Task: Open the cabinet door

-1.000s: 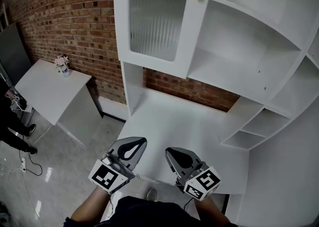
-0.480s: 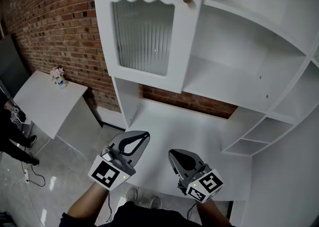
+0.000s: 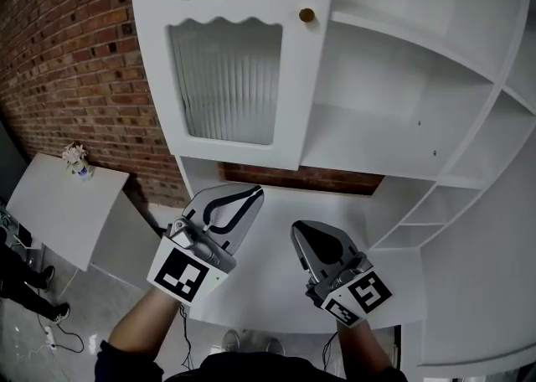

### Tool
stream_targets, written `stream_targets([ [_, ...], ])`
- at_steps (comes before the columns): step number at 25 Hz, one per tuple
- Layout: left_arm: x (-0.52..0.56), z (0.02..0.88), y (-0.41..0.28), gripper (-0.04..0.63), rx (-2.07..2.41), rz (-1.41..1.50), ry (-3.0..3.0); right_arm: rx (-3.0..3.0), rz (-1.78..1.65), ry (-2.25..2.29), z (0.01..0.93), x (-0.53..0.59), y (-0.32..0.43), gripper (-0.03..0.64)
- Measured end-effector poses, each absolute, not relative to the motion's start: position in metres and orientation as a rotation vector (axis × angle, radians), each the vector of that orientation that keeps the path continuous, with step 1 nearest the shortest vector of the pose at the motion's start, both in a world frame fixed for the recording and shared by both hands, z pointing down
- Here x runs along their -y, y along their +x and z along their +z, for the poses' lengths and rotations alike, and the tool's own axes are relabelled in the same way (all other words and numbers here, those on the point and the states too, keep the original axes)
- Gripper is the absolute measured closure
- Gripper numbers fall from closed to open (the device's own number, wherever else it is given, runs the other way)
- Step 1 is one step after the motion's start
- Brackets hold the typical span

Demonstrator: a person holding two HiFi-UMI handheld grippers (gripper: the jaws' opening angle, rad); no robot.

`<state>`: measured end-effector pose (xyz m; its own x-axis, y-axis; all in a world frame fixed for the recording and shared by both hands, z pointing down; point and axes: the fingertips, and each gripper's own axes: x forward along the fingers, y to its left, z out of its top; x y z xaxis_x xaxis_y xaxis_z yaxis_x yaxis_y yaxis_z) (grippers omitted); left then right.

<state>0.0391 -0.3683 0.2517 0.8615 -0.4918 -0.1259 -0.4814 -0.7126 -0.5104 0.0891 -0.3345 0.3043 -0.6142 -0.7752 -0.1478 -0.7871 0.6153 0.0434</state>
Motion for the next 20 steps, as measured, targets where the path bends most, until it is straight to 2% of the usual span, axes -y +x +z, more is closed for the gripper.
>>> stream_targets([
  [4,0.383,0.199,0.049,0.579,-0.67,0.008,-2.361,-2.668,0.191,-1.379,0.292,0.338,0.09,0.592],
  [9,0.398,0.145,0.065,0.502,-0.674,0.047,-2.25,-2.621,0.242,-1.438,0.279,0.342,0.097,0.591],
  [14,0.414,0.101,0.077,0.462,-0.704,0.084,-2.143,-2.582,0.288,-1.482,0.265,0.343,0.108,0.592],
  [20,0.426,0.065,0.088,0.443,-0.722,0.095,-2.042,-2.56,0.325,-1.497,0.254,0.353,0.119,0.591],
])
